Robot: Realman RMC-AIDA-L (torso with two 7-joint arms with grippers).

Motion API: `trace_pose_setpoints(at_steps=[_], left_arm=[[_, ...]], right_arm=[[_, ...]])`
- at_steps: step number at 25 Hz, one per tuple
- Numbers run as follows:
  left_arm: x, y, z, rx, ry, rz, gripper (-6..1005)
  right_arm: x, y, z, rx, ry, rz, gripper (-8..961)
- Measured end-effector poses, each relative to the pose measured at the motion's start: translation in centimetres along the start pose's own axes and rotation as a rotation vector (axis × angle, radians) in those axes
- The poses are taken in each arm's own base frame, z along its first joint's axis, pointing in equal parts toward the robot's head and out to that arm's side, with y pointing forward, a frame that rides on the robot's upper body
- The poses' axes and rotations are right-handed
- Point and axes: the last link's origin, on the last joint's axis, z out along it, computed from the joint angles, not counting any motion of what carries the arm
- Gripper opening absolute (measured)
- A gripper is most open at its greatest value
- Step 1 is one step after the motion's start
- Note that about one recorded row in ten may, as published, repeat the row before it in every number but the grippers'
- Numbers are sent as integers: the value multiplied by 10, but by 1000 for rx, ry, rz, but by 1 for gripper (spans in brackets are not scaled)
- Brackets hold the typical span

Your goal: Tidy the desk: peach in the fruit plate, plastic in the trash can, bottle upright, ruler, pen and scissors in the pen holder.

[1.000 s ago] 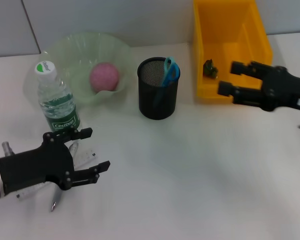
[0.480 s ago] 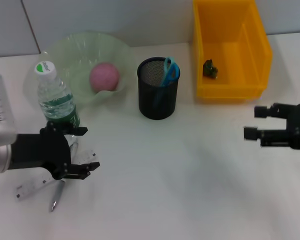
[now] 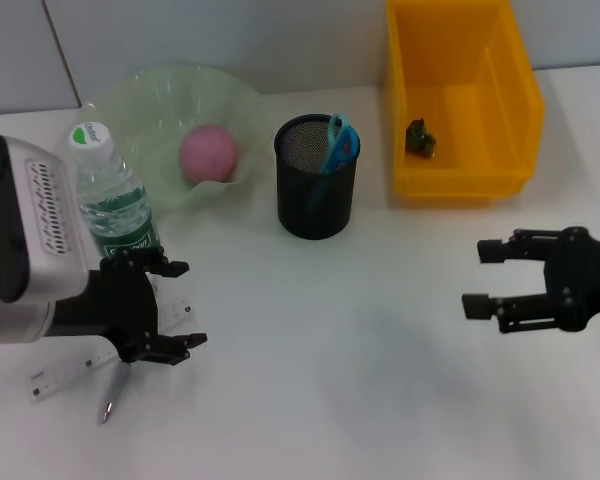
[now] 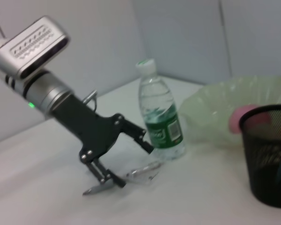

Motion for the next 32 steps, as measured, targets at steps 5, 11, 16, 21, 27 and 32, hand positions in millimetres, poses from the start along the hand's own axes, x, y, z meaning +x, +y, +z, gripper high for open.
trace_pose_setpoints(at_steps=[5,11,16,21,27,32], left_arm=[[4,-6,7,-17,-55,33,773],[9,-16,10,-13,-97,1,772],[11,-19,14,-29,-123,-29,771],[11,-18,16,-51,-144,-39,770],[10,-20,17,-48,-170,-42,769],[11,-21,19,-47,-184,-39,768]], right_arm=[[0,1,4,-19,35,-8,832],[-1,0,11,-38,63,-15,831],[-1,0,13,-43,69,-13,831],[-1,0,13,-41,71,-11,830],[-1,0,12,-40,73,-13,829],[-2,0,12,-42,73,-16,829]])
